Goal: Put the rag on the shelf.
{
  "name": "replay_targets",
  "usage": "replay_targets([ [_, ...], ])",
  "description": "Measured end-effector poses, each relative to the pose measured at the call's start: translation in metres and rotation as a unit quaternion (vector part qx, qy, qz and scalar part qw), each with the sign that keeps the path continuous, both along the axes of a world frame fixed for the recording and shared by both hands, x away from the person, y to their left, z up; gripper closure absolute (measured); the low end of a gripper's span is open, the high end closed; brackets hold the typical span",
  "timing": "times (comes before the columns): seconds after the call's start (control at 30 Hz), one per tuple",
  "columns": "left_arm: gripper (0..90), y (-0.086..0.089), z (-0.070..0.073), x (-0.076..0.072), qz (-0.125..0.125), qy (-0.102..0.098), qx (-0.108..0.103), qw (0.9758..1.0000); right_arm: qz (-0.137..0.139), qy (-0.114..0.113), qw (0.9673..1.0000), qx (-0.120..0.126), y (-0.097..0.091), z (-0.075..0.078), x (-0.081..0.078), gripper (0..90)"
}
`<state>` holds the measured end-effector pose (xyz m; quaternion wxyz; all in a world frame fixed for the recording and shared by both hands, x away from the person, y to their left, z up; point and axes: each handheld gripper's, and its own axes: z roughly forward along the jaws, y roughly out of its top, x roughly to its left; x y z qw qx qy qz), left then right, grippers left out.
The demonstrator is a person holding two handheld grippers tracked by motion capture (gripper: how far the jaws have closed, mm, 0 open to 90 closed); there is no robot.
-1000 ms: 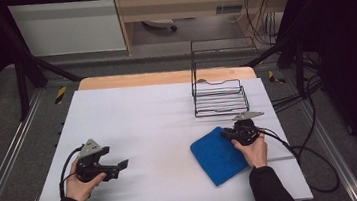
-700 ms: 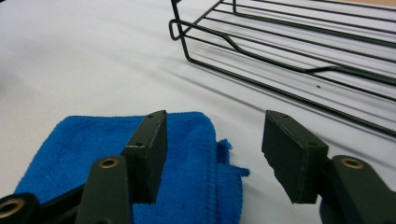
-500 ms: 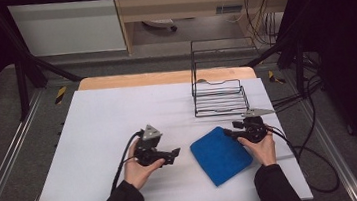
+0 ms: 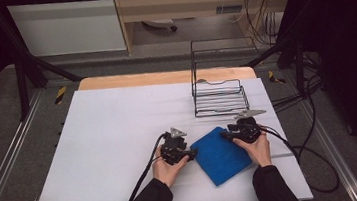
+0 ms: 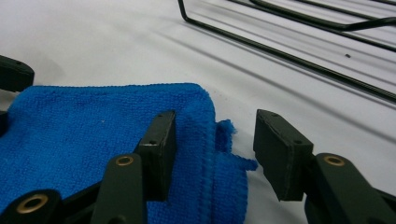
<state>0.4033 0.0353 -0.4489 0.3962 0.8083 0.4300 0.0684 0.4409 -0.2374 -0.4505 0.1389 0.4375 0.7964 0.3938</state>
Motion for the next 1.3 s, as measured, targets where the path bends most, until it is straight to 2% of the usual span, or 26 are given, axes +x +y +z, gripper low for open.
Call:
replay_targets([
  [0.2, 64.4, -0.001, -0.003, 0.002, 0.004, 0.002, -0.003, 1.0, 0.005, 0.004, 0.9999, -0.008, 0.001, 0.0, 0.007, 54.5],
  [0.37, 70.5, -0.001, -0.003, 0.002, 0.011, 0.0, 0.001, 0.9999, 0.015, 0.025, 0.9995, -0.011, 0.001, -0.001, 0.011, 58.4],
  [0.5, 72.7, -0.003, -0.003, 0.0, 0.017, 0.008, 0.0, 0.9998, 0.026, 0.039, 0.9989, -0.009, 0.002, 0.0, 0.013, 62.9],
  [0.6, 75.4, -0.006, -0.003, -0.002, 0.016, 0.011, -0.003, 0.9998, 0.033, 0.054, 0.998, -0.009, 0.001, 0.002, 0.014, 69.5],
  [0.7, 81.8, -0.008, -0.005, -0.003, 0.013, 0.016, -0.011, 0.9997, 0.037, 0.074, 0.9965, -0.009, 0.0, 0.004, 0.012, 75.6],
  [0.83, 86.1, -0.008, -0.005, -0.003, 0.009, 0.015, -0.014, 0.9998, 0.043, 0.088, 0.9952, -0.005, 0.0, 0.005, 0.01, 83.9],
  [0.9, 87.4, -0.006, -0.004, -0.002, 0.002, 0.014, -0.018, 0.9997, 0.043, 0.09, 0.995, -0.001, -0.001, 0.007, 0.009, 85.3],
  [1.0, 88.2, 0.0, 0.002, 0.006, 0.0, 0.012, -0.023, 0.9997, 0.033, 0.082, 0.996, 0.013, -0.002, 0.01, 0.006, 85.9],
  [1.07, 88.4, 0.001, 0.006, 0.014, 0.003, 0.0, -0.014, 0.9999, 0.023, 0.071, 0.9968, 0.028, -0.003, 0.012, 0.004, 86.1],
  [1.1, 88.4, 0.001, 0.007, 0.019, 0.004, 0.001, -0.014, 0.9999, 0.018, 0.067, 0.9971, 0.03, -0.003, 0.012, 0.002, 86.0],
  [1.2, 88.3, -0.002, 0.004, 0.026, -0.006, 0.012, -0.018, 0.9997, -0.004, 0.058, 0.9981, 0.018, -0.002, 0.011, -0.001, 85.3],
  [1.23, 88.1, -0.003, 0.003, 0.026, -0.008, 0.016, -0.023, 0.9996, -0.004, 0.062, 0.998, 0.014, -0.002, 0.009, -0.001, 84.1],
  [1.3, 86.3, -0.003, 0.001, 0.022, -0.008, 0.015, -0.026, 0.9995, -0.007, 0.056, 0.9984, 0.006, -0.003, 0.006, -0.001, 76.2],
])
